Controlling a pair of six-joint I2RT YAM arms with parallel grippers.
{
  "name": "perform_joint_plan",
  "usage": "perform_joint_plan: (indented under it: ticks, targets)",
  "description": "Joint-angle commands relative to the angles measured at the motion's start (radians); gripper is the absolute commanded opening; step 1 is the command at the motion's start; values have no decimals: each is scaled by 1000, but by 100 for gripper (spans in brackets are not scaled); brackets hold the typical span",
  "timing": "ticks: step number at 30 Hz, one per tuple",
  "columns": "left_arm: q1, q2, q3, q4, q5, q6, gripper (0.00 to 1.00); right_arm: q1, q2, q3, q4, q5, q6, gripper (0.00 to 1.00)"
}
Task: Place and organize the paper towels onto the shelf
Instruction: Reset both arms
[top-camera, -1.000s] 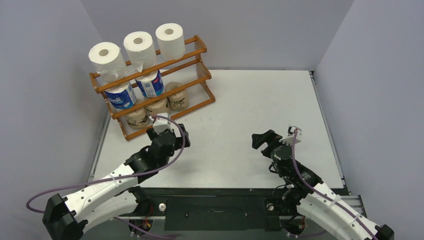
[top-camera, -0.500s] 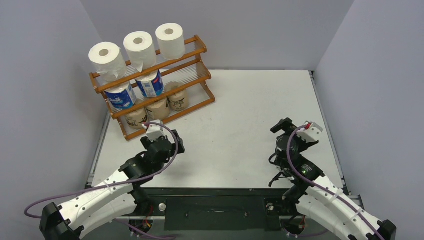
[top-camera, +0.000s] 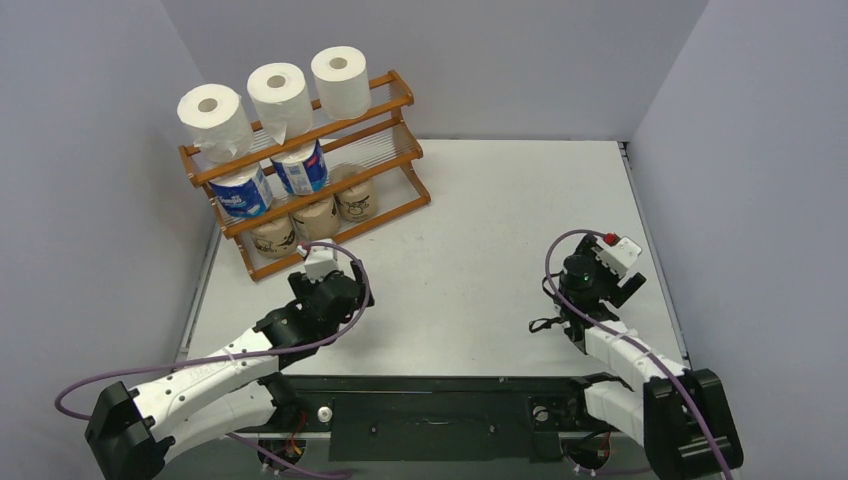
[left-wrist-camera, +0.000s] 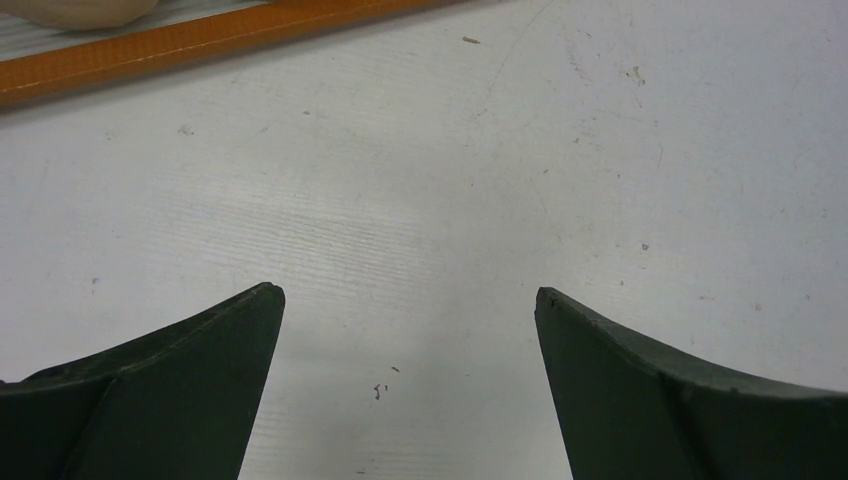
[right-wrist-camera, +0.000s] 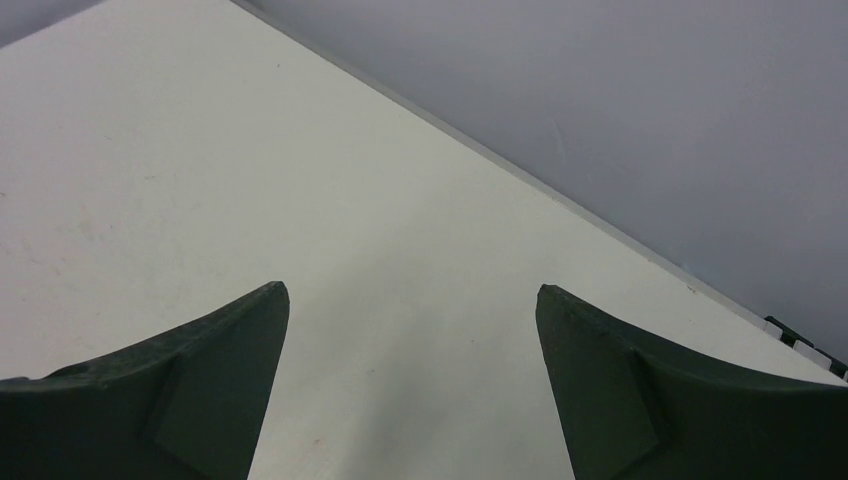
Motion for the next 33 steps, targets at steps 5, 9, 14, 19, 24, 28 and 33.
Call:
perform_joint_plan:
  ticks: [5,9,14,19,24,28,33]
  targets:
    - [-13,-24,26,32,-26,16,96,-29,171,-42,465,-20,-195,89]
    - [-18,-34,27,42,-15,34,96,-36,208,-26,509,-64,-194,89]
    - [-29,-24,35,47,-10,51,96,-56,267,-112,719,-176,-191,90]
    - [-31,-17,32,71,17,85,96,-78,321,-7,606,-287,-208,90]
    - [-32,-67,19,94,17,142,96,-117,333,17,548,-343,-189,90]
    - [-32,-112,-6,129,-2,234,96,-121,362,-43,698,-437,-223,91]
    - [-31,-173,-47,209,-28,354,96,-114,361,-54,690,-477,-244,91]
